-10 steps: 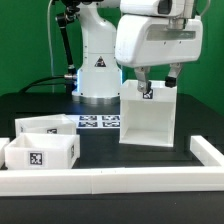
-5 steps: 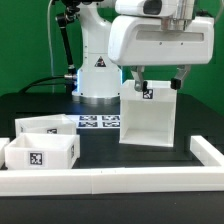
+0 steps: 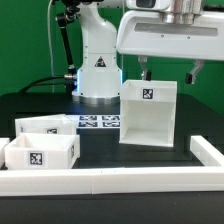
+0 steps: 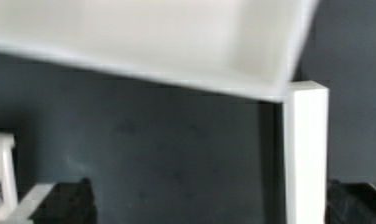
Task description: Assemble drawer
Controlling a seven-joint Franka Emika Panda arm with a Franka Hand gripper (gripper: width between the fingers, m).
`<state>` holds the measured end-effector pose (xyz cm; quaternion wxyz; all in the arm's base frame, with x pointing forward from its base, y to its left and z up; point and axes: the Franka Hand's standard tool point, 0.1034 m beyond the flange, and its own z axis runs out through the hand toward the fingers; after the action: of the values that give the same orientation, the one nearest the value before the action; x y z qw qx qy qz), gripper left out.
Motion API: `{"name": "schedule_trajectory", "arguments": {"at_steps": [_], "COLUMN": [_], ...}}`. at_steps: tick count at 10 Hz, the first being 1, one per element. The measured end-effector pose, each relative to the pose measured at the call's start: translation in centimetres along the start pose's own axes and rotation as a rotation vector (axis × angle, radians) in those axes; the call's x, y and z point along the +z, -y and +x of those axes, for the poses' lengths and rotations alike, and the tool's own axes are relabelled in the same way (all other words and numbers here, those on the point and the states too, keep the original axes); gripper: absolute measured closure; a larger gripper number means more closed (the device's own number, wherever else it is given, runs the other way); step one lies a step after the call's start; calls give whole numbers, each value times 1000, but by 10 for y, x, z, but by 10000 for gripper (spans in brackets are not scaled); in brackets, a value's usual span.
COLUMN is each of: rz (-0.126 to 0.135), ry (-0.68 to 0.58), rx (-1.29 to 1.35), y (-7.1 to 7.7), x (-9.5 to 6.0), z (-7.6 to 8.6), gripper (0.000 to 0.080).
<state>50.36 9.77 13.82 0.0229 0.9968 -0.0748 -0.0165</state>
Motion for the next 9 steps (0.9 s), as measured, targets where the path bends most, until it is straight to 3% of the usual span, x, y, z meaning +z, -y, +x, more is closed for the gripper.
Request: {"name": "schedule_trajectory", "arguments": {"at_steps": [4, 7, 8, 9], "rz": [29, 39, 97, 104], "ry": [-14, -17, -39, -39], "rx": [62, 62, 153, 177], "y": [11, 11, 12, 14], "x": [12, 12, 19, 27], "z": [-45, -42, -46, -58], "gripper": [150, 150, 150, 150]}}
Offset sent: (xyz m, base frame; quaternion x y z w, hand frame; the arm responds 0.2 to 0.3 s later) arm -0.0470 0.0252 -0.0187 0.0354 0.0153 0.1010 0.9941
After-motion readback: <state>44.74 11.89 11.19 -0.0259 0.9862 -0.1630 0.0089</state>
